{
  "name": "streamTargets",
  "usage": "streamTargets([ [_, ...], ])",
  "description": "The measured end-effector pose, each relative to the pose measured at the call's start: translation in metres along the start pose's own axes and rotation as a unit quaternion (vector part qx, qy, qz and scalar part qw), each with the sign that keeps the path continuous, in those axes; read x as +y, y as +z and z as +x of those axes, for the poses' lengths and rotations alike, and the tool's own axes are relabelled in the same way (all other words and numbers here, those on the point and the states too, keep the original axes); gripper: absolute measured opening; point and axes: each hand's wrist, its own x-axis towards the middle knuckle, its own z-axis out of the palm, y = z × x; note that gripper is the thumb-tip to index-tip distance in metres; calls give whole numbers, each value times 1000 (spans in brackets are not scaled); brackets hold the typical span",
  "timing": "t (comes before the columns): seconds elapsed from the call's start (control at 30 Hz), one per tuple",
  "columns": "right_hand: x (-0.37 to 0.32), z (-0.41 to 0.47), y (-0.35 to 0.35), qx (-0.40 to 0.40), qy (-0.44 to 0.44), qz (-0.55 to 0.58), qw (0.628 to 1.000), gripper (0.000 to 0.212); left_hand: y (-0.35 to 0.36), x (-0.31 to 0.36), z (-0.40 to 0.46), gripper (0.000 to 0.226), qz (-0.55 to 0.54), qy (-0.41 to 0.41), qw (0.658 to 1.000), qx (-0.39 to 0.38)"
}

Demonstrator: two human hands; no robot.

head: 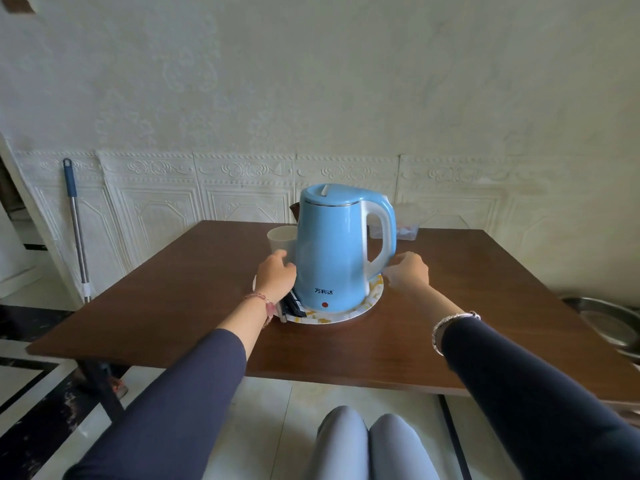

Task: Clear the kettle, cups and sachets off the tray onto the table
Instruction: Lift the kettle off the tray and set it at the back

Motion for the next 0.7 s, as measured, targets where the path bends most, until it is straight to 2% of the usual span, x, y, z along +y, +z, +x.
streamTargets([
  [0.27, -20, -2, 1, 16, -35, 3, 999, 38, -1, 23, 9, 51, -52, 17, 998, -44],
  [0.7, -20, 7, 8, 42, -9, 26, 999, 33, 8, 25, 15, 63, 1, 9, 999, -49],
])
